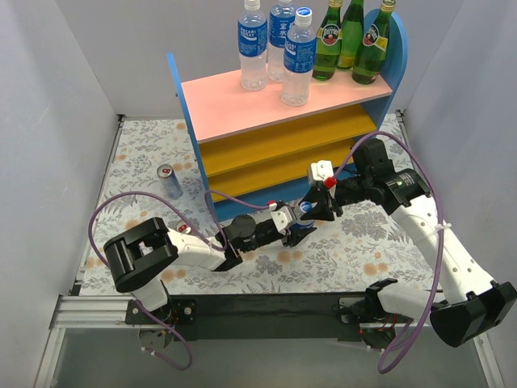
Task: Place and organize the beverage onto the shelf
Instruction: Pick up the drink from the center of the board.
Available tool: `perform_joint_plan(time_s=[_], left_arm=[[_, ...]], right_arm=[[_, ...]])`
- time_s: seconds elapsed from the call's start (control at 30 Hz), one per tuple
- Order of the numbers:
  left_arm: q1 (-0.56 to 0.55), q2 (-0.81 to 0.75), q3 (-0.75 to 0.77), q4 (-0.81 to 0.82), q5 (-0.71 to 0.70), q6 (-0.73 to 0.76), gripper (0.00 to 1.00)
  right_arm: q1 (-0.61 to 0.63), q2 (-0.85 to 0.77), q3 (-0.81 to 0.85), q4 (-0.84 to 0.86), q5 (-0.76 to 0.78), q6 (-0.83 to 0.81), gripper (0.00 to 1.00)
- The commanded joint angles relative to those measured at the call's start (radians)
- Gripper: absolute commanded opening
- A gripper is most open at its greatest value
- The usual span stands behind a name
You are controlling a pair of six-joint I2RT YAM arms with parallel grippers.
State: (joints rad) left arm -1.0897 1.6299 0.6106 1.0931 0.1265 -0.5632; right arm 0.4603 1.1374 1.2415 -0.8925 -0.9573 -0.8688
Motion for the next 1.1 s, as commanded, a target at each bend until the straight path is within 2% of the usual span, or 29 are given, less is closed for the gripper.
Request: perform_joint_plan(time_s=[0.0,0.03,0.2,0.23,0.27,0.3,0.37,0.4,0.43,0.57,0.6,0.67,0.8,0.9,1.07], left_arm=[[0.002,-0.016,0.023,0.004,0.004,0.006,0.29],[0.002,-0.022,0.021,0.001,0.005,0.000,0.00],[0.002,-0.099,-0.005,-0.022,-0.002,-0.032,0.00],[0.002,-0.117,-0.008,-0.053,-0.002,-0.036,0.00],[0.001,-0.133,-0.011,-0.071,-0.001,-0.040,0.00],[0.001,-0.174,-0.014,-0.105,-0.008,-0.044,0.00],[0.001,-0.214,-0.021,-0.140,-0.016,-0.050,0.00],[0.001,-0.252,-0.022,-0.182,-0.021,-0.052,0.00],[0.001,-0.275,-0.022,-0.205,-0.027,-0.052,0.00],[-0.001,-0.379,0.000,-0.327,-0.047,-0.053,0.00],[-0.004,-0.402,0.014,-0.363,-0.057,-0.058,0.00],[-0.003,-0.452,0.055,-0.493,-0.099,-0.061,0.00],[-0.003,-0.492,0.252,-0.775,-0.174,-0.086,0.00],[-0.003,-0.492,0.400,-0.919,-0.231,-0.102,0.00],[-0.003,-0.463,0.612,-1.071,-0.313,-0.101,0.00]], right_arm=[[0.003,-0.048,0.075,0.053,-0.067,0.013,0.01],[0.003,-0.051,0.073,0.055,-0.066,0.014,0.01],[-0.015,-0.060,0.067,0.059,-0.063,0.037,0.01],[-0.020,-0.064,0.064,0.063,-0.060,0.043,0.07],[-0.023,-0.068,0.061,0.063,-0.061,0.050,0.19],[-0.026,-0.073,0.061,0.063,-0.055,0.063,0.46],[-0.034,-0.082,0.059,0.067,-0.051,0.071,0.67],[-0.047,-0.094,0.059,0.070,-0.051,0.074,0.86],[-0.058,-0.100,0.059,0.076,-0.049,0.088,0.90],[-0.168,-0.134,0.075,0.096,-0.057,0.129,0.96],[-0.236,-0.152,0.075,0.102,-0.060,0.140,0.96],[-0.306,-0.169,0.062,0.133,-0.055,0.181,0.97],[-0.501,-0.214,-0.048,0.222,-0.025,0.270,0.97],[-0.584,-0.228,-0.181,0.297,-0.015,0.313,0.97],[-0.669,-0.245,-0.374,0.392,-0.017,0.303,0.97]])
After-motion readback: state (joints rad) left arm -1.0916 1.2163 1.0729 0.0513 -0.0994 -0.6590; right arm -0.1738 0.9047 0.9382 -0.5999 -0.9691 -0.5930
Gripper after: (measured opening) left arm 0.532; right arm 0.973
